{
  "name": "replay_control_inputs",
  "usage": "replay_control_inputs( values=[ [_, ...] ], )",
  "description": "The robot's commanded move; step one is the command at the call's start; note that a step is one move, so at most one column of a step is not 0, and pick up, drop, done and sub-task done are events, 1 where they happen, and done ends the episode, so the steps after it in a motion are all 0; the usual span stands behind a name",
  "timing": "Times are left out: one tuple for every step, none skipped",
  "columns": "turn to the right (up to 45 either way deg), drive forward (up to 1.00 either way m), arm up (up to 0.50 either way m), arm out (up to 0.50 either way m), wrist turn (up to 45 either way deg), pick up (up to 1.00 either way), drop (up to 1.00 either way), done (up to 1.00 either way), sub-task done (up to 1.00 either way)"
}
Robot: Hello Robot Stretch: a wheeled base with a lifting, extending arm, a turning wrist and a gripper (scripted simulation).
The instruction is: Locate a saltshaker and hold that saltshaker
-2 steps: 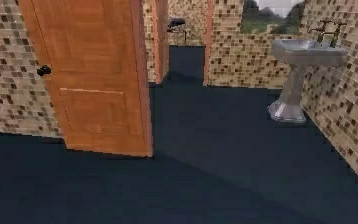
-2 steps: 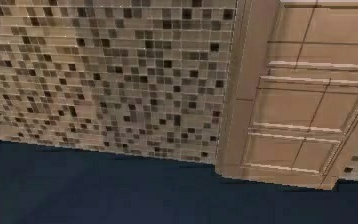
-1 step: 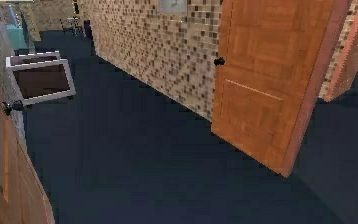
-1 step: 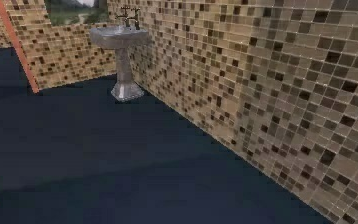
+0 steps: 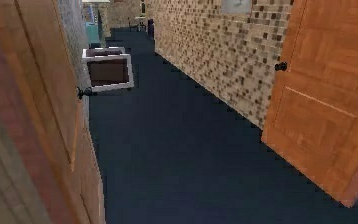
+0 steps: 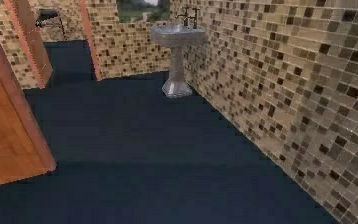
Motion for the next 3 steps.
replay_control_inputs(
  values=[
    [0.0, 1.00, 0.00, 0.00, 0.0, 0.00, 0.00, 0.00, 0.00],
    [-6.0, 0.00, 0.00, 0.00, 0.0, 0.00, 0.00, 0.00, 0.00],
    [0.0, 0.25, 0.00, 0.00, 0.0, 0.00, 0.00, 0.00, 0.00]
  ],
)
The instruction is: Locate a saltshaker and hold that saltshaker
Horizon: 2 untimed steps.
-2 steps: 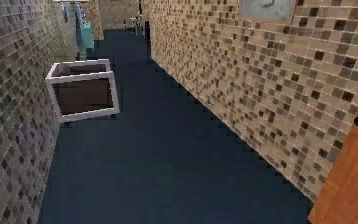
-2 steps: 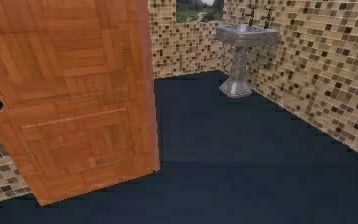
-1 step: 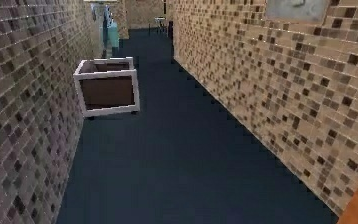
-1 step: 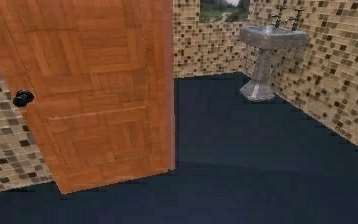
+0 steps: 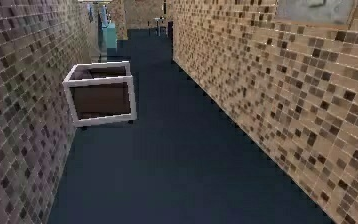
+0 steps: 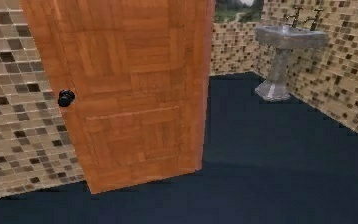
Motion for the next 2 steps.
replay_control_inputs(
  values=[
    [0.0, 1.00, 0.00, 0.00, 0.0, 0.00, 0.00, 0.00, 0.00],
    [0.0, 1.00, 0.00, 0.00, 0.0, 0.00, 0.00, 0.00, 0.00]
  ],
)
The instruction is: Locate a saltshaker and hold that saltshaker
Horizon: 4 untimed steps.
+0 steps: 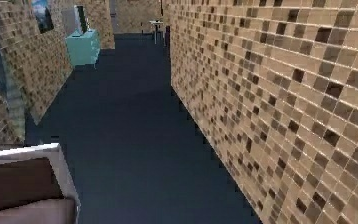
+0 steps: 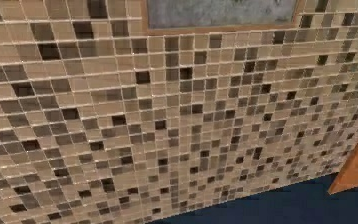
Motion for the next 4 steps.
replay_control_inputs(
  values=[
    [-12.0, 0.00, 0.00, 0.00, 0.0, 0.00, 0.00, 0.00, 0.00],
    [0.0, 0.20, 0.00, 0.00, 0.0, 0.00, 0.00, 0.00, 0.00],
    [0.0, 1.00, 0.00, 0.00, 0.0, 0.00, 0.00, 0.00, 0.00],
    [0.0, 1.00, 0.00, 0.00, 0.0, 0.00, 0.00, 0.00, 0.00]
  ],
)
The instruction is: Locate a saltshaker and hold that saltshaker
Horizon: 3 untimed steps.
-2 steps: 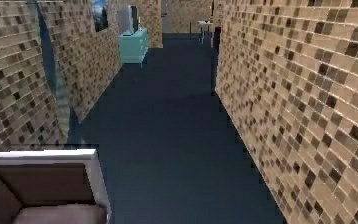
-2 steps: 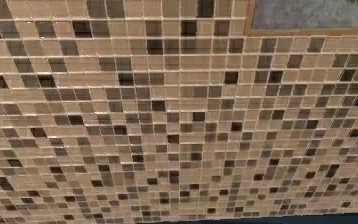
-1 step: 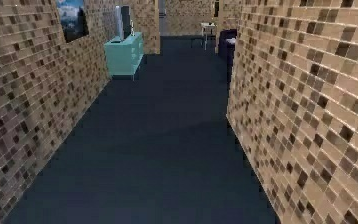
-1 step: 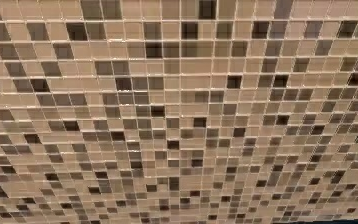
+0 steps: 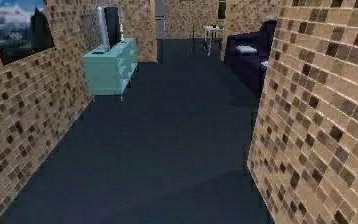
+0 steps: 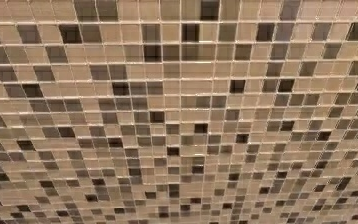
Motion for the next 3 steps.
replay_control_inputs(
  values=[
    [0.0, 1.00, 0.00, 0.00, 0.0, 0.00, 0.00, 0.00, 0.00],
    [0.0, 1.00, 0.00, 0.00, 0.0, 0.00, 0.00, 0.00, 0.00],
    [0.0, 1.00, 0.00, 0.00, 0.0, 0.00, 0.00, 0.00, 0.00]
  ],
)
